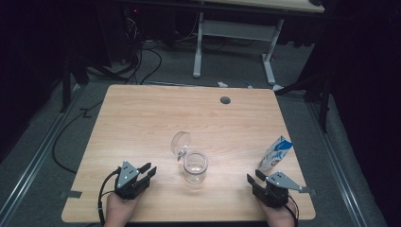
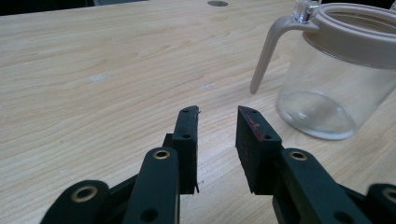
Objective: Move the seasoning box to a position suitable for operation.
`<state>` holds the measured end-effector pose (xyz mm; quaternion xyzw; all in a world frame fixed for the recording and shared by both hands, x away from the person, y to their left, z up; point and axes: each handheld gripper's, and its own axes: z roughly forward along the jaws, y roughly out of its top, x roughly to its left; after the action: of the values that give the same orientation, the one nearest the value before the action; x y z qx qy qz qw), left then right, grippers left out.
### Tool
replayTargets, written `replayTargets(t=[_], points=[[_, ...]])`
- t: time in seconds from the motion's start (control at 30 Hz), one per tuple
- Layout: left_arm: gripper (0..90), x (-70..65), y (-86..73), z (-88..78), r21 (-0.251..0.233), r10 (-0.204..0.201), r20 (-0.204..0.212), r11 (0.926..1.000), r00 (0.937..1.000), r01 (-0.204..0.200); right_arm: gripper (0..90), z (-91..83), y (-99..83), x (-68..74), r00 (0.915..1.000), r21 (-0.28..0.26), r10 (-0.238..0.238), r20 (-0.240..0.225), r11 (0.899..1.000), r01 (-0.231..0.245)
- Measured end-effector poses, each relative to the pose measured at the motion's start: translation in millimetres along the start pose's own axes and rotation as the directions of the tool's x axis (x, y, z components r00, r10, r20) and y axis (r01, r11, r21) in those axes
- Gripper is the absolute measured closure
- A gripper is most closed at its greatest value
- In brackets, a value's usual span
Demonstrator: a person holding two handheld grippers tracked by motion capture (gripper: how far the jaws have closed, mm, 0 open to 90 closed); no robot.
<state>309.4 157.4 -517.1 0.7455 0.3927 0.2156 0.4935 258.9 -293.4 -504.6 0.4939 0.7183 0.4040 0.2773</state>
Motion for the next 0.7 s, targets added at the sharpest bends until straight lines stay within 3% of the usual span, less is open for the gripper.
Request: replayTargets(t=[0.17, 0.3, 0.43, 0.6, 0.7], points=[[69.0, 1.5, -0.3, -0.2, -0.004, -0.028, 0.015, 0.9996, 0.9995, 0.028, 56.1, -6.1, -5.1, -7.6, 0.9997, 0.001, 0.014, 0.022, 1.000, -0.014], [69.0, 0.5, -0.5, 0.4, -0.005, -0.027, 0.018, 0.9996, 0.9995, 0.027, 50.2, -9.6, -6.5, -13.2, 0.9977, -0.005, 0.033, 0.059, 0.999, -0.032], [69.1, -1.4, -0.9, 2.2, -0.001, -0.019, 0.025, 0.9998, 0.9995, 0.019, 39.5, -11.4, -6.4, -19.6, 0.9936, -0.017, 0.057, 0.098, 0.998, -0.056], [69.2, -1.7, -1.1, 2.0, 0.000, -0.015, 0.026, 0.9999, 0.9995, 0.015, 18.8, -8.5, -4.8, -27.1, 0.9833, -0.019, 0.092, 0.157, 0.996, -0.090], [69.2, -1.8, -2.7, 0.2, -0.001, -0.017, 0.024, 0.9999, 0.9996, 0.017, 13.5, -2.1, -1.7, -30.0, 0.9765, -0.017, 0.103, 0.189, 0.995, -0.102]])
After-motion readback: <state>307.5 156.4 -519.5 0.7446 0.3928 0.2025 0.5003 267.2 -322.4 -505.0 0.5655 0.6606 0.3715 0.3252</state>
